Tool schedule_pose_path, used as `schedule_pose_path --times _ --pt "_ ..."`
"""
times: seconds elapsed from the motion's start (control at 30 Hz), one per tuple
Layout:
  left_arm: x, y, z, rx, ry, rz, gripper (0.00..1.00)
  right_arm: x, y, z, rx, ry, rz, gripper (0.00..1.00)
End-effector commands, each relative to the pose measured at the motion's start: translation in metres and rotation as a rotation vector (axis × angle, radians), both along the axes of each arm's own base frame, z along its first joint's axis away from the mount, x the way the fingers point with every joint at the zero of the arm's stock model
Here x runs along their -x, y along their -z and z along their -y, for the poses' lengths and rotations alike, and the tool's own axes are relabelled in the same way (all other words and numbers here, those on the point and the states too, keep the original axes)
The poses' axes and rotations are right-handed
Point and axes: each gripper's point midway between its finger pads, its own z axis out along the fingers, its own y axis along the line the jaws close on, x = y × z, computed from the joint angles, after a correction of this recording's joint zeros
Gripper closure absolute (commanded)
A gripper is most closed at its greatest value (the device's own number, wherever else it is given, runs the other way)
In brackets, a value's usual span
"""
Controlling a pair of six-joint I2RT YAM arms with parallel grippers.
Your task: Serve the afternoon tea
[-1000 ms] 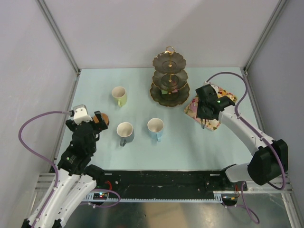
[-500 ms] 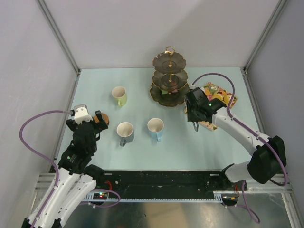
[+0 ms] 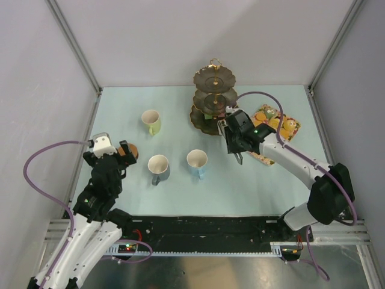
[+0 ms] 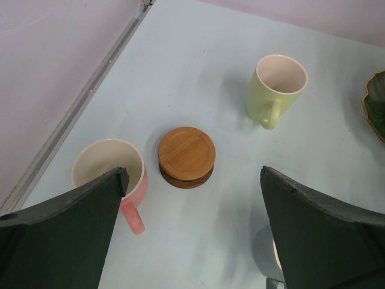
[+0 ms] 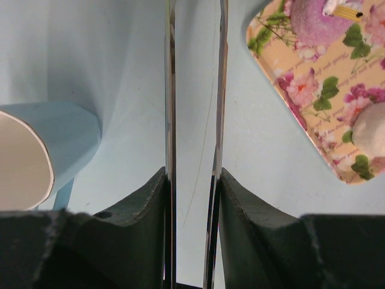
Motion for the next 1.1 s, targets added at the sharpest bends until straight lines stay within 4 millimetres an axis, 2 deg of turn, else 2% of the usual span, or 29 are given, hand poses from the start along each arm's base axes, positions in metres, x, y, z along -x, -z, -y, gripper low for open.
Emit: schedule_pose_path --times 0.0,0.17,0.57,0.77,1.07 --pt "-0.001 -0.004 -0.001 -0.010 -0.001 0.021 0.00 -0.029 -0.029 -0.021 -0.049 -0.046 0.111 0.71" --pt "-0.001 -0.004 0.000 -0.010 0.001 0.019 0.00 -0.043 -0.027 -0.033 -0.031 -0.083 0.111 0.71" --pt "-0.001 -0.003 0.000 -0.011 0.003 0.018 0.00 -0.071 0.001 -0.049 0.014 -0.117 0.075 0.70" --pt "-0.002 -0.003 0.000 -0.009 0.002 0.019 0.00 -0.083 0.015 -0.049 0.017 -0.097 0.064 0.70" --pt "-0.002 -0.002 0.001 -0.013 0.003 0.014 0.00 -0.087 0.028 -0.047 0.021 -0.072 0.038 0.65"
